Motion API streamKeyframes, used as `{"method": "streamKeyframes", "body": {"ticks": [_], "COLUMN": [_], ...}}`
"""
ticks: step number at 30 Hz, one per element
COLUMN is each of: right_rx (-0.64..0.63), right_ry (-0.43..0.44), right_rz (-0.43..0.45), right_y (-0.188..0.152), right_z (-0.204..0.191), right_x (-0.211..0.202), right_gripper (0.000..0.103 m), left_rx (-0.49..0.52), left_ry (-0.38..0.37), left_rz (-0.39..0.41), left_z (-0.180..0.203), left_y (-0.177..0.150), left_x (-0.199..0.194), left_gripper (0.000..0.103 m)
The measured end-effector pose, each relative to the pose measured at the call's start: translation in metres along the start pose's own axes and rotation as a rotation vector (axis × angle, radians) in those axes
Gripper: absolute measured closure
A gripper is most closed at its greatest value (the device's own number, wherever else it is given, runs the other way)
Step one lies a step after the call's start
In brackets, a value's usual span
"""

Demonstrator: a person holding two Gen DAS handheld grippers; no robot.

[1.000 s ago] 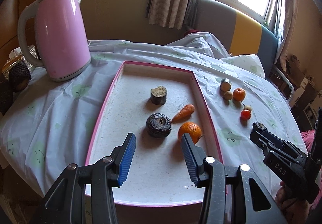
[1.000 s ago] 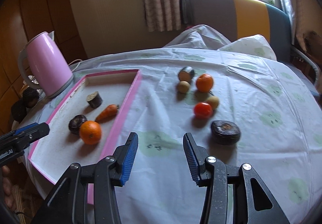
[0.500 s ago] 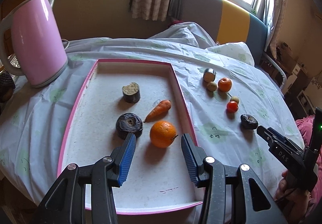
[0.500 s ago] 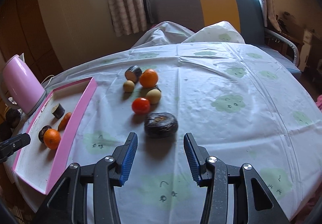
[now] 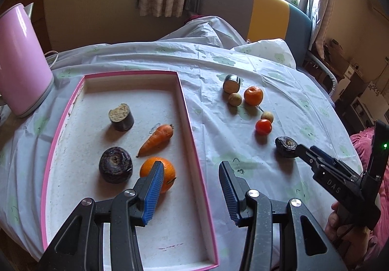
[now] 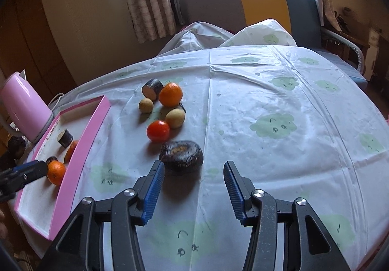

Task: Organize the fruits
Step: 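Grasp the second dark purple beet with the right gripper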

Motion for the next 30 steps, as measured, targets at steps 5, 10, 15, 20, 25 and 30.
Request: {"method": "streamKeyframes", "body": {"ticks": [5,10,15,20,25,30], "right_rx": [0.007,-0.017,-0.094,-0.129,-0.108,-0.032], "right_ry": [0.032,0.081,0.067,0.05,-0.037,-0.094], "right_rz": [-0.006,-0.023,-0.033,-0.027,0.045,0.051], "right_y": [0.009,0.005,-0.002,-0.002,0.001,0.01], "right_z": [0.001,-0.005,-0.017,-0.014,0.001,0.027], "right_x": [0.006,0.011,0.022,0.03,0.022,0.024], "right_gripper": [0.055,0.048,0.045,0.056,0.057,0.057], "left_rx": [0.025,0.019,0.014,0.023,0.039,0.075], "left_ry": [-0.031,-0.051,-0.111,-0.143,-0.165,-0.191], "left_rz": [0.001,-0.021,-0.047,-0.075,-0.099,-0.128], "left_z": [0.015,0.027,0.041,0.052,0.062,0.079], "left_y": [0.012,0.027,0.041,0.053,0.059,0.058], "left_x": [0.009,0.026,0.043,0.061,0.076,0.092], "left_gripper": [0.055,0.055,0.055,0.055,0.055,0.055]}}
Point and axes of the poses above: each gripper's, at about its wrist camera, not at the fingertips, and x roughly the way its jaws point, z to its right, y to its top, the point moved 2 cm from there along x, roughly the way its jaws point, and after that the axes turned 8 degrees about x, right-handed, at the moved point
